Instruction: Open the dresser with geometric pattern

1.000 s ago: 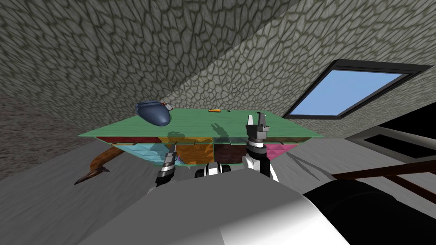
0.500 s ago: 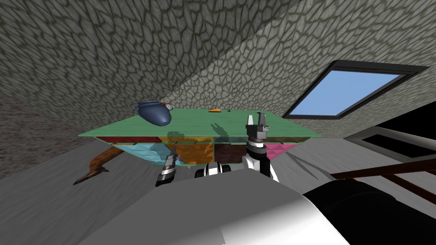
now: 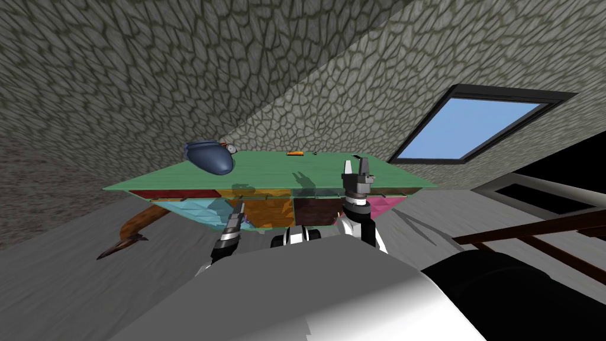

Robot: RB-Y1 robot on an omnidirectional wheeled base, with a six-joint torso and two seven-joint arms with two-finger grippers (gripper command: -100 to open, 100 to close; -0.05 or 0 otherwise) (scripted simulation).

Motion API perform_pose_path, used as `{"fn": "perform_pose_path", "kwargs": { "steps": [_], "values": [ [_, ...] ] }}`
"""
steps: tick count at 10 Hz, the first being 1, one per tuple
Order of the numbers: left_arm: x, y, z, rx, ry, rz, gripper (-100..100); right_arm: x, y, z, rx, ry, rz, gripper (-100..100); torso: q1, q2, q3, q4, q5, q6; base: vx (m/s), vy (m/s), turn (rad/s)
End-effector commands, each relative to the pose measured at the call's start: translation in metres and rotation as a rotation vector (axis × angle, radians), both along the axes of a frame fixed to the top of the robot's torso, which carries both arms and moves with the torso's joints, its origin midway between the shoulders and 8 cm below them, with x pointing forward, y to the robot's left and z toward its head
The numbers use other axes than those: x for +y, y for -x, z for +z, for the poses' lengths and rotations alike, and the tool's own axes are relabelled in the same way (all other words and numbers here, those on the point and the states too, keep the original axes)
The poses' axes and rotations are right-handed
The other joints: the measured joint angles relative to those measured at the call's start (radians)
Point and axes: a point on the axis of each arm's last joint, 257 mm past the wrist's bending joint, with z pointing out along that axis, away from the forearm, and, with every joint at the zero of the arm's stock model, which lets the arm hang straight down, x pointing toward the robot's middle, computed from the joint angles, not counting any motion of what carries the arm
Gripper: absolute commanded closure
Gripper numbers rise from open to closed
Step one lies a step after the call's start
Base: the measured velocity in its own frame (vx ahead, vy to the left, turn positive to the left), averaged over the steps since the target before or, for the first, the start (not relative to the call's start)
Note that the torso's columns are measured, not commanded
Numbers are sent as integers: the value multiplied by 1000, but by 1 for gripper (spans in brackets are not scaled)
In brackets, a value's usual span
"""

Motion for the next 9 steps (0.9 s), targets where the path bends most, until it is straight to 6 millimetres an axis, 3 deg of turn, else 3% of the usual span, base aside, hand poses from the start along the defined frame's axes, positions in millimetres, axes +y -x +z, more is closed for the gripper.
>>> {"fn": "perform_pose_path", "kwargs": {
  "steps": [1, 9],
  "values": [
    [9, -8, -1, 37, -15, -7, -100, 0, 0, 0, 0, 0, 0, 0, -1, 0, 0, 0, 0, 0, -39, -42, -23],
    [33, -27, 3, 138, -66, -16, -100, 0, 0, 0, 0, 0, 0, 0, -1, 1, 0, 0, 0, 0, -38, -54, -27]
  ]
}}
